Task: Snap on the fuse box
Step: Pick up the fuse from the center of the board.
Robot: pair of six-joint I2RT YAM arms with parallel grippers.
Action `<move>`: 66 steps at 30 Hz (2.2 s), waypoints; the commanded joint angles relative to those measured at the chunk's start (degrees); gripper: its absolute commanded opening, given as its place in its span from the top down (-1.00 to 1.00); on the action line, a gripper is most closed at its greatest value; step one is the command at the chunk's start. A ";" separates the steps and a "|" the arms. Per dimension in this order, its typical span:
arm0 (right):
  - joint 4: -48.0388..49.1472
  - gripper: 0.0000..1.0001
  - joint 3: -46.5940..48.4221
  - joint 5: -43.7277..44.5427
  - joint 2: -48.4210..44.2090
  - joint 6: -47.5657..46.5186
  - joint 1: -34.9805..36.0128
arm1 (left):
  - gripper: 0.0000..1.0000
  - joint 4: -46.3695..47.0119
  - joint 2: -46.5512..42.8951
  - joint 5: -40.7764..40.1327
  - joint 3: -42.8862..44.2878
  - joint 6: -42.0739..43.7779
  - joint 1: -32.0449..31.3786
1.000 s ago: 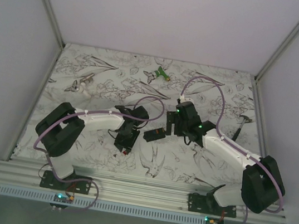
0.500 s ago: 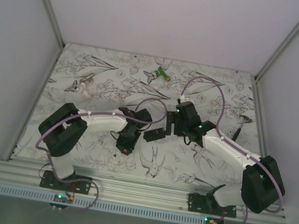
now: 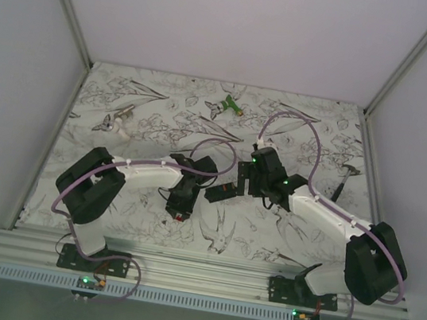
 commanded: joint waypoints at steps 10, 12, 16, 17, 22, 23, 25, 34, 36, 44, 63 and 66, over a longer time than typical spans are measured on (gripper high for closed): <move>2.48 -0.78 -0.79 -1.40 -1.98 1.16 -0.34 | 0.50 3.43 0.96 -3.18 -3.84 -2.70 1.52; 3.50 -0.78 -1.30 -2.64 -2.23 1.27 -0.34 | 0.56 5.48 -0.18 -1.70 -4.89 -3.75 3.25; 7.15 -0.78 -2.49 -5.10 -3.01 1.49 0.45 | 0.57 9.65 -2.57 1.26 -6.42 -7.28 6.72; 7.81 -0.77 -2.84 -5.75 -3.11 1.62 0.78 | 0.57 10.63 -3.06 1.81 -6.81 -8.61 7.47; 15.35 -0.75 -4.56 -9.36 -2.32 2.00 3.29 | 0.60 13.97 -4.19 5.35 -6.00 -14.78 10.79; 17.17 -0.75 -4.93 -9.85 -2.19 2.06 3.92 | 0.61 13.97 -4.41 5.70 -5.35 -15.91 11.31; 21.06 -0.73 -5.88 -10.84 -2.08 2.29 5.34 | 0.62 14.06 -5.24 6.41 -4.71 -18.65 12.31; 44.90 -0.60 -14.48 -16.98 -4.10 5.40 7.13 | 0.70 15.46 -14.05 4.25 -4.90 -32.66 14.55; 50.23 -0.58 -16.27 -17.61 -4.18 6.13 7.51 | 0.72 16.00 -16.47 3.09 -4.99 -35.31 14.56; 68.53 -0.45 -19.96 -17.76 -2.84 7.85 9.17 | 0.71 17.55 -23.38 1.47 -4.49 -40.27 14.56; 89.60 0.01 -19.66 -13.21 11.53 11.42 12.69 | 0.74 18.88 -27.12 4.85 -3.64 -43.36 14.47; 89.74 0.07 -19.20 -12.70 11.71 11.10 12.69 | 0.75 19.10 -27.14 6.02 -3.69 -43.98 14.40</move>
